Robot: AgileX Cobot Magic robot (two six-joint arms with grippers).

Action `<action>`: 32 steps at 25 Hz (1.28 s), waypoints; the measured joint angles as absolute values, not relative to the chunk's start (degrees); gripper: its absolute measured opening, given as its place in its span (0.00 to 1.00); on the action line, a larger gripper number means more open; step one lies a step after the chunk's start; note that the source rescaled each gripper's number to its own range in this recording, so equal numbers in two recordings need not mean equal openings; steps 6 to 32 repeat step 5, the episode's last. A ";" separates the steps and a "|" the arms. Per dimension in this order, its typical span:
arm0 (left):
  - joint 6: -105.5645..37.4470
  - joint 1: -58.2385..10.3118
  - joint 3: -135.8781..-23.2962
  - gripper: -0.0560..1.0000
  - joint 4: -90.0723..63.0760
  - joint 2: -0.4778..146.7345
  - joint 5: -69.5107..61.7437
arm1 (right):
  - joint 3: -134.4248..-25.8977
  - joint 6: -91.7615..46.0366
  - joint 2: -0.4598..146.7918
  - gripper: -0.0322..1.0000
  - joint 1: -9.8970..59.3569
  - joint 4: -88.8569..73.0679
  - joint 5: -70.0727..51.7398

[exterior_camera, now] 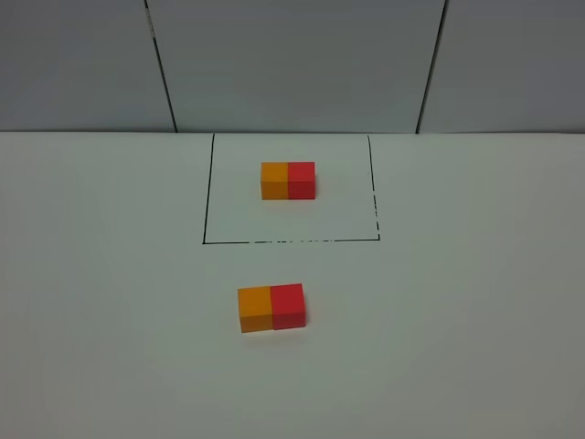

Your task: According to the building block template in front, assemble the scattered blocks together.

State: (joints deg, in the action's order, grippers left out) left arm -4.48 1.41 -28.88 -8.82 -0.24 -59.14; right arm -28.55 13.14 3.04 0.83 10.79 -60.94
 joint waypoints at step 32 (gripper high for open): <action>-4.48 1.41 -28.88 0.60 -8.82 -0.24 -59.14 | -28.55 13.14 3.04 0.45 0.83 10.79 -60.94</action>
